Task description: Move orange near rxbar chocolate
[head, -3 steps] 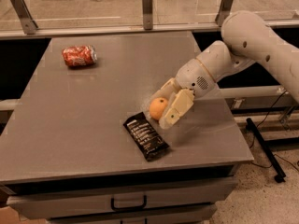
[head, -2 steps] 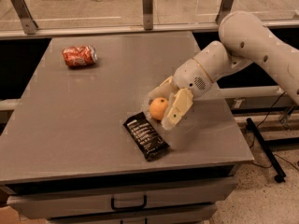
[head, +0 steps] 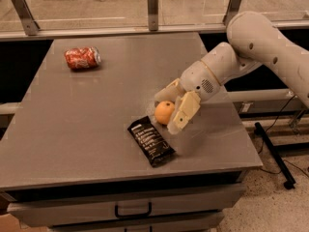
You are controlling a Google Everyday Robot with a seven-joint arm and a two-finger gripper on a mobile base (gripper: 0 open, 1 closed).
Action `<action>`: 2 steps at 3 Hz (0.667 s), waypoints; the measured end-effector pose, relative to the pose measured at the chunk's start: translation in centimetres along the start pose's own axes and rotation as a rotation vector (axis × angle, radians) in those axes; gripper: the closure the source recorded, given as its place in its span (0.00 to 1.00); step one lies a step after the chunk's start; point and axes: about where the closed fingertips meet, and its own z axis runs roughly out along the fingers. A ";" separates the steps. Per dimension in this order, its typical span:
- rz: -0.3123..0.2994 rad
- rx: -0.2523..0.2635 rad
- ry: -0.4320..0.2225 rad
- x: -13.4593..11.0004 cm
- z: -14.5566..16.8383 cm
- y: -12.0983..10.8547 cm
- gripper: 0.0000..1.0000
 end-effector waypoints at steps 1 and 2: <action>0.000 0.000 0.000 0.0 0.0 0.0 0.00; 0.000 0.000 0.000 0.0 0.0 0.0 0.18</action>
Offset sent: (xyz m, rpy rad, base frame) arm 0.1080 -0.2009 0.2797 0.3971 -0.7014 -0.4725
